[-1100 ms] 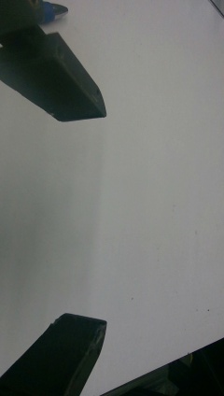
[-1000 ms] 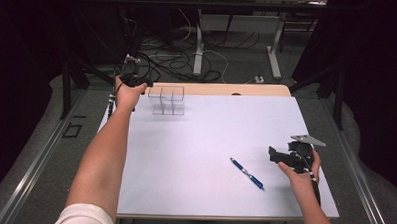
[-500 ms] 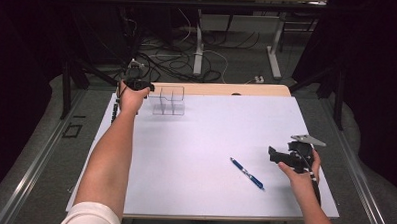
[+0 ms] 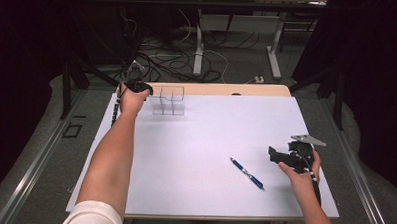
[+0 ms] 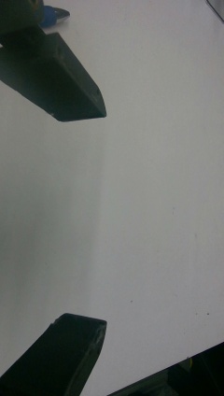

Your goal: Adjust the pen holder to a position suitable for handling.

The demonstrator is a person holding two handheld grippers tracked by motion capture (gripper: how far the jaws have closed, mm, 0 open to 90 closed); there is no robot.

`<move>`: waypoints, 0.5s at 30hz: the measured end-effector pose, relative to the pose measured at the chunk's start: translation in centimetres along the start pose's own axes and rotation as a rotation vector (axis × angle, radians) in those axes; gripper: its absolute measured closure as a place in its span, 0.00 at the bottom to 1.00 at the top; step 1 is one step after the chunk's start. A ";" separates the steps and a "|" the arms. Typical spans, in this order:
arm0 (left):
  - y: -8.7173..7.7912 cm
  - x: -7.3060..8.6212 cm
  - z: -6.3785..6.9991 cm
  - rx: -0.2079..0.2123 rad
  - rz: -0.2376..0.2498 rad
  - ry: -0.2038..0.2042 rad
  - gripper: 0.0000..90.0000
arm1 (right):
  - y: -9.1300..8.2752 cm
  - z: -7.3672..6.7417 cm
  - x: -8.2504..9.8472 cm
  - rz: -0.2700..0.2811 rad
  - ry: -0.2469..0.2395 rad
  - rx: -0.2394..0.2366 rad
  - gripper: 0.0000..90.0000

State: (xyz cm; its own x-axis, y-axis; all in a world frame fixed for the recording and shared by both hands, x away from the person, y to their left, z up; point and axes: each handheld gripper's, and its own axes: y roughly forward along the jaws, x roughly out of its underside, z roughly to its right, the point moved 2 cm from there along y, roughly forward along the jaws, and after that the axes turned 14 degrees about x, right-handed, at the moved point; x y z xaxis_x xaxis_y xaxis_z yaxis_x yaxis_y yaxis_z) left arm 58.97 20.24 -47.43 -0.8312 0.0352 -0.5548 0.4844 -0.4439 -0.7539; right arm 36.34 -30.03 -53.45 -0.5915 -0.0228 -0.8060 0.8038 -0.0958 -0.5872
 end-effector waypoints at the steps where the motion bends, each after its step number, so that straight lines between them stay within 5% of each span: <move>1: 0.0 0.0 0.0 0.001 -0.005 -0.005 0.77 | 0.0 0.0 0.0 -0.003 0.001 0.000 0.01; 6: 0.1 0.0 -0.1 0.018 -0.027 -0.041 0.81 | 0.0 -0.1 0.0 -0.004 -0.001 0.000 0.01; 15: 0.3 0.1 0.4 0.011 -0.041 -0.036 0.93 | 0.1 0.0 0.1 -0.002 -0.010 -0.002 0.01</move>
State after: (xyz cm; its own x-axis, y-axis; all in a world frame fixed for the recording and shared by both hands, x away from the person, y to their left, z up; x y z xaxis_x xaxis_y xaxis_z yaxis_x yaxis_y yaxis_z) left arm 58.90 19.74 -47.60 -0.8596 0.0213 -0.5105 0.4470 -0.4527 -0.7715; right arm 36.38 -30.06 -53.54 -0.5941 -0.0323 -0.8037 0.8024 -0.0934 -0.5894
